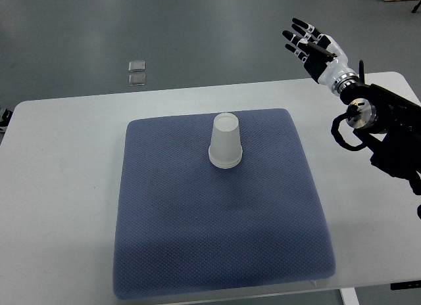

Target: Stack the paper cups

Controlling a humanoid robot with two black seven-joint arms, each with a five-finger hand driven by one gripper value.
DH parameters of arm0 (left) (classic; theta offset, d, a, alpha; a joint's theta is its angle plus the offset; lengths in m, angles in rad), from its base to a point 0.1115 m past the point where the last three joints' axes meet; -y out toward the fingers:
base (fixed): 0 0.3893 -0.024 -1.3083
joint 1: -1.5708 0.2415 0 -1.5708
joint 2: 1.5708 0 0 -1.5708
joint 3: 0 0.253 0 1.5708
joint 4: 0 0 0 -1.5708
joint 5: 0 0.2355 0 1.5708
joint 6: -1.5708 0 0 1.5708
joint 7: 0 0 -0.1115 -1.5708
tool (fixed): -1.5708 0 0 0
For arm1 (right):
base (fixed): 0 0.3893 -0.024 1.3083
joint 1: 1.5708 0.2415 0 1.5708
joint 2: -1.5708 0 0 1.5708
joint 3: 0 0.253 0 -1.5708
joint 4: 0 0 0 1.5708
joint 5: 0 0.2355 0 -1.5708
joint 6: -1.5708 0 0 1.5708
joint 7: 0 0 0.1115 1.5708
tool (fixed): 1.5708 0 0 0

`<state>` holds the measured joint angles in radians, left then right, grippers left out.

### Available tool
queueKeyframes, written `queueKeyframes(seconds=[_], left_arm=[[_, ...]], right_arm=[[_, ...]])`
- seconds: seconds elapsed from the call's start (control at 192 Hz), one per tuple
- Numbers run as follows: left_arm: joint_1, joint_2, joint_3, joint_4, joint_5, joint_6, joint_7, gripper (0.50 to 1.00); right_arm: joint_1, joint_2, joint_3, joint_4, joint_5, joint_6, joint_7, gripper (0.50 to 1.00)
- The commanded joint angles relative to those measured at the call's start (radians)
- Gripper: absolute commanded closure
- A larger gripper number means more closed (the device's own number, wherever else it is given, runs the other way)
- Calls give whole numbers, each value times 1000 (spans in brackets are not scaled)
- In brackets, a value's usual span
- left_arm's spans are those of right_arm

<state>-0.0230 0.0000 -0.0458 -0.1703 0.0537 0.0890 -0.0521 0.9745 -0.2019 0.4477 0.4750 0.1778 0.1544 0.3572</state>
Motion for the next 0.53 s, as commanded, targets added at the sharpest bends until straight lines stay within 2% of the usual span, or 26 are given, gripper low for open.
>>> queueKeyframes(seconds=[0.0,0.527], left_arm=[[0,0,0,0,0,0,0,500],[-2,0,0,0,0,0,0,500]], right_arm=[[-10,19,0,1,2,-33,6,587],[-56,42,0,4,-6,-32,5,587]])
